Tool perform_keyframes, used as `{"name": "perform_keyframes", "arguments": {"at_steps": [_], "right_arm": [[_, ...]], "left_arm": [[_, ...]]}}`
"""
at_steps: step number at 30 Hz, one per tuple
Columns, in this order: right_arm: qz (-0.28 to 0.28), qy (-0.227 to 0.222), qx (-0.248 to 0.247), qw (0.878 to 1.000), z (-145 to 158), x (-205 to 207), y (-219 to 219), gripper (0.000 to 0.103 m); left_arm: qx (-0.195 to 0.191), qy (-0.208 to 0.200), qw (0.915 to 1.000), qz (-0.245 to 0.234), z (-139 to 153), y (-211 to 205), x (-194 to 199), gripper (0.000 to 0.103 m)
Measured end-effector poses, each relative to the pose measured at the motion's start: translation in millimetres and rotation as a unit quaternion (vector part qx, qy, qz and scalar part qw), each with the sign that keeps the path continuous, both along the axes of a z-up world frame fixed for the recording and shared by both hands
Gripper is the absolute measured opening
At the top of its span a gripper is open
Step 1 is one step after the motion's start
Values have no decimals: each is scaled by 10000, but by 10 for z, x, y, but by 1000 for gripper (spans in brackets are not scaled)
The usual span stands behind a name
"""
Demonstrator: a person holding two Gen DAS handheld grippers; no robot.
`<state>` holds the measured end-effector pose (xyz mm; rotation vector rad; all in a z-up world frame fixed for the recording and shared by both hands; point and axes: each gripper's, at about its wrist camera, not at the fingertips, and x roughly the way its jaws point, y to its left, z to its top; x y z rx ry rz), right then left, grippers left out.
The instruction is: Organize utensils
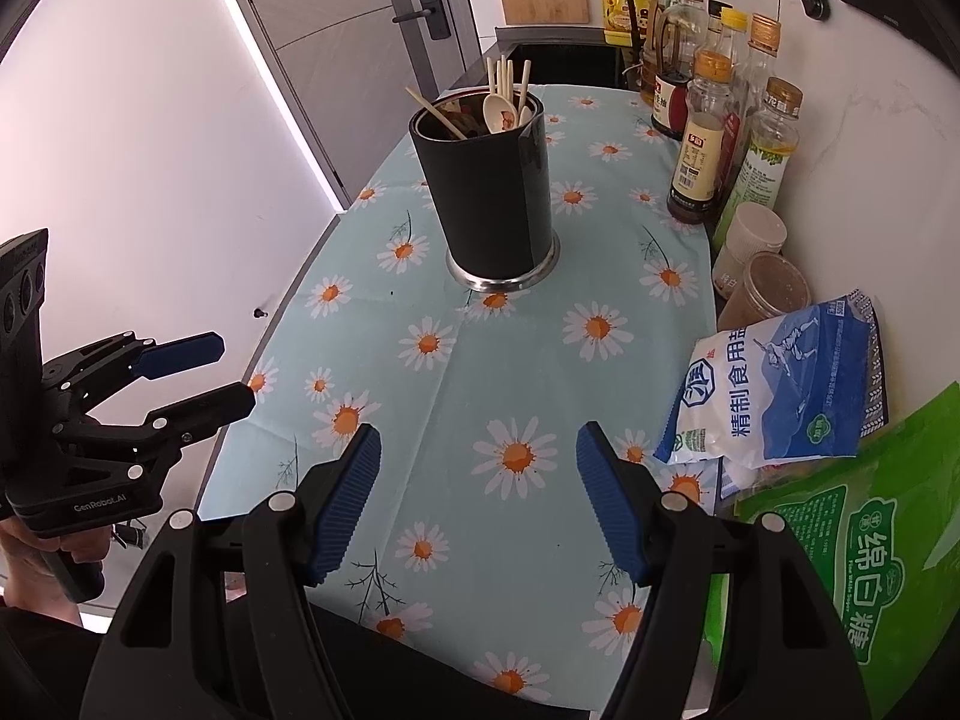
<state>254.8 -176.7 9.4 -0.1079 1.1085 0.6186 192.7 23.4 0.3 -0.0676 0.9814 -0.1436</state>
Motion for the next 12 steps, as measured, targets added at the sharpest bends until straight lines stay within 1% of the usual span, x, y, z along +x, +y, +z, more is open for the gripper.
{"name": "perform_keyframes", "arguments": {"at_steps": [12], "right_arm": [[63,-37,3,10000,17,-19,4,68]], "left_arm": [[-24,-18,10000,2,30,-21,-18,56]]}}
